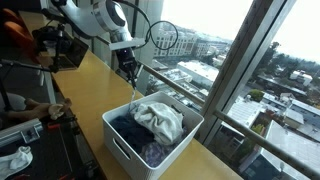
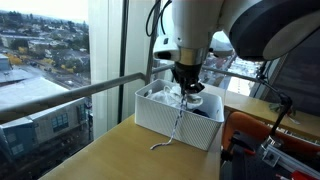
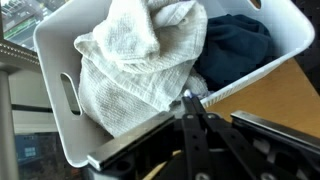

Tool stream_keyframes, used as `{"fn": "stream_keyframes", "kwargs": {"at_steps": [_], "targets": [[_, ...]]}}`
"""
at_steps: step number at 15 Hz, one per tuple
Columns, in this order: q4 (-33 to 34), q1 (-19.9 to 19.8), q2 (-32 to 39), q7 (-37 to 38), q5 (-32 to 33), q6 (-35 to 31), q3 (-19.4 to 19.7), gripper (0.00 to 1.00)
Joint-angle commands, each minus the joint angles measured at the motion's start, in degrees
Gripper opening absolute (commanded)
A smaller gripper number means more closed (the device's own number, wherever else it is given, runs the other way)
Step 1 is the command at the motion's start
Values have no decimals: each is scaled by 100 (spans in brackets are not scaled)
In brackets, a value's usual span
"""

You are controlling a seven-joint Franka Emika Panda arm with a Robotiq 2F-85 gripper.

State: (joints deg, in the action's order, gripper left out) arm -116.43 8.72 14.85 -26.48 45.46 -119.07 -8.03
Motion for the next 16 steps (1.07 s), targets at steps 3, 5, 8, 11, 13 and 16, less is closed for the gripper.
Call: {"fn": "stream_keyframes", "kwargs": {"at_steps": [3, 5, 8, 11, 13, 16], "targets": [[-299, -327, -103, 192, -74, -30, 190, 0], [-318, -450, -22, 218, -109, -28, 269, 0], [-301, -584, 158, 279, -109, -36, 363, 0], [-293, -621, 336, 364, -104, -30, 396, 0], [-292, -602, 434, 467, -110, -26, 383, 27], [-320, -575, 448, 516, -202, -77, 314, 47]]}}
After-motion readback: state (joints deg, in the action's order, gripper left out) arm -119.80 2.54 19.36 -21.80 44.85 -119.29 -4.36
